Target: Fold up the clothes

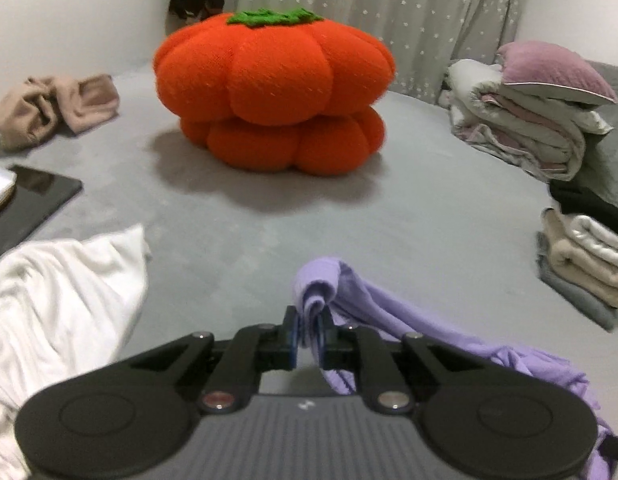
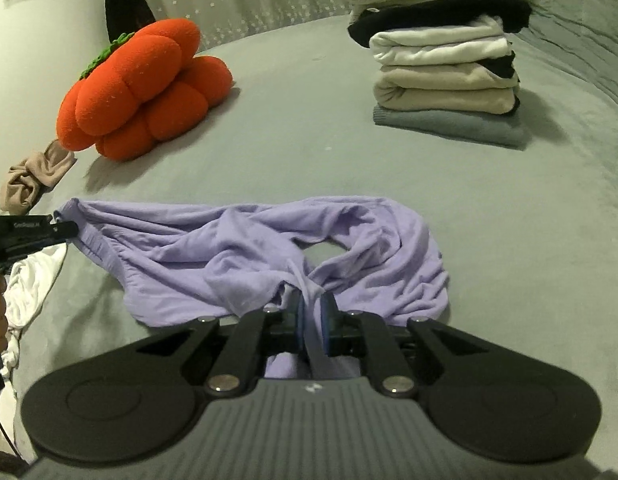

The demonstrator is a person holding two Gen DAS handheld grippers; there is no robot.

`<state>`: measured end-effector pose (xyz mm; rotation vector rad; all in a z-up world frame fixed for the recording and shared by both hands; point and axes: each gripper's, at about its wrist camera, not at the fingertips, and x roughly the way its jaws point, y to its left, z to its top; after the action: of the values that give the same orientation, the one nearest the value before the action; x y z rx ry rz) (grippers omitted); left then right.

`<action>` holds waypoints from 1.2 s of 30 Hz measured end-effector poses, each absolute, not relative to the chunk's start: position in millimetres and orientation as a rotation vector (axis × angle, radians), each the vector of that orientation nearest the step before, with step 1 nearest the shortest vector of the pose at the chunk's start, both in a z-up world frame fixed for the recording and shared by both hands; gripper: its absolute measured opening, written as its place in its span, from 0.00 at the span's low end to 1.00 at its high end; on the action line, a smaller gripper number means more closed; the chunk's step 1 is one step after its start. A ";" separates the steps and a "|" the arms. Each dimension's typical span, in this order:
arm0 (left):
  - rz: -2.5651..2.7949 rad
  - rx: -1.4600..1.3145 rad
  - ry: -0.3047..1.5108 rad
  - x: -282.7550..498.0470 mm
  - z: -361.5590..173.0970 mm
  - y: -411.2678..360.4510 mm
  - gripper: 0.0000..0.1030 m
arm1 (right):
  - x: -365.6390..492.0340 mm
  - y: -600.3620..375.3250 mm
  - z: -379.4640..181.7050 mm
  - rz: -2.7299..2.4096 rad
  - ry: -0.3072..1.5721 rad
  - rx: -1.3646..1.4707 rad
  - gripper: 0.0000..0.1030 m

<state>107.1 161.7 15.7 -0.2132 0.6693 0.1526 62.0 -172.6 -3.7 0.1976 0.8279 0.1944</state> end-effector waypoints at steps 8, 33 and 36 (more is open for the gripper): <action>0.146 -0.297 0.571 122.4 9.4 175.5 0.09 | 70.5 -150.6 -7.2 0.194 0.819 0.139 0.11; -0.035 -0.686 1.012 90.9 -52.3 170.4 0.40 | 94.3 -197.6 -10.7 -0.097 0.726 0.031 0.10; -0.026 -0.775 1.012 90.0 -58.7 171.5 0.40 | 99.3 -204.4 -20.1 -0.124 0.748 0.027 0.09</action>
<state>90.0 171.5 -58.7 -0.7752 1.0116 -0.0257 99.3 -204.4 -20.1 0.0269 0.7478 -0.1241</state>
